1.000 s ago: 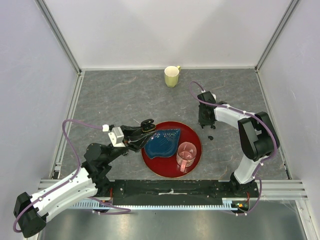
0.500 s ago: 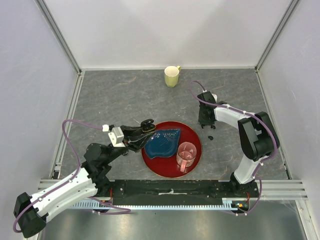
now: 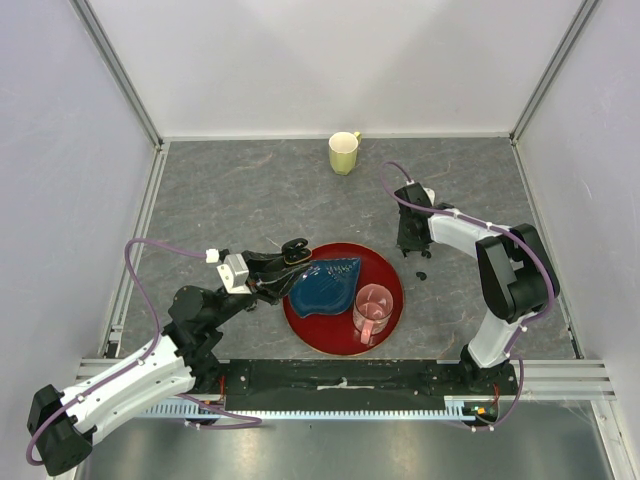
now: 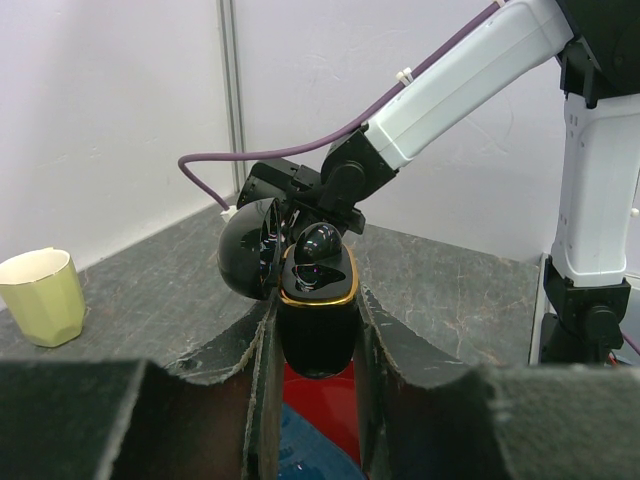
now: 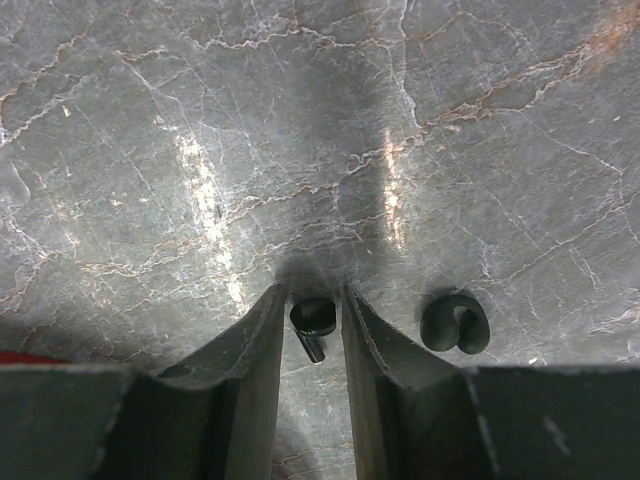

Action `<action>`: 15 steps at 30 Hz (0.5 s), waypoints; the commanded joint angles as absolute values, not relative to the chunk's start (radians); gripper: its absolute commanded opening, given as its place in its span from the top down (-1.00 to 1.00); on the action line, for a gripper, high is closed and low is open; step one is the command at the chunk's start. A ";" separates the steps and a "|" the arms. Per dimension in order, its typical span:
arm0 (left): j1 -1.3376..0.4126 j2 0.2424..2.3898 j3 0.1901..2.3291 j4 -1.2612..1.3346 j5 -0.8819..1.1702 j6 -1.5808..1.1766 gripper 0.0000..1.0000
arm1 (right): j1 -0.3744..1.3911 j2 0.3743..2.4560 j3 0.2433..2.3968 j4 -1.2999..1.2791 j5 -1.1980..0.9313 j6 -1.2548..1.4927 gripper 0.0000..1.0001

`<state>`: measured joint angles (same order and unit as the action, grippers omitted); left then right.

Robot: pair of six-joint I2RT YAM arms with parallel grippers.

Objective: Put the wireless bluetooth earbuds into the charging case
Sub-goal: Pick up the earbud from the center of the board.

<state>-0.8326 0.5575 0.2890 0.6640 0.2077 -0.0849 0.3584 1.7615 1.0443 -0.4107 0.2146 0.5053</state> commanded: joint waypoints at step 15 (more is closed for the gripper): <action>-0.831 0.546 0.295 0.690 0.179 -0.100 0.95 | 0.388 1.763 1.011 -0.503 0.244 0.563 0.24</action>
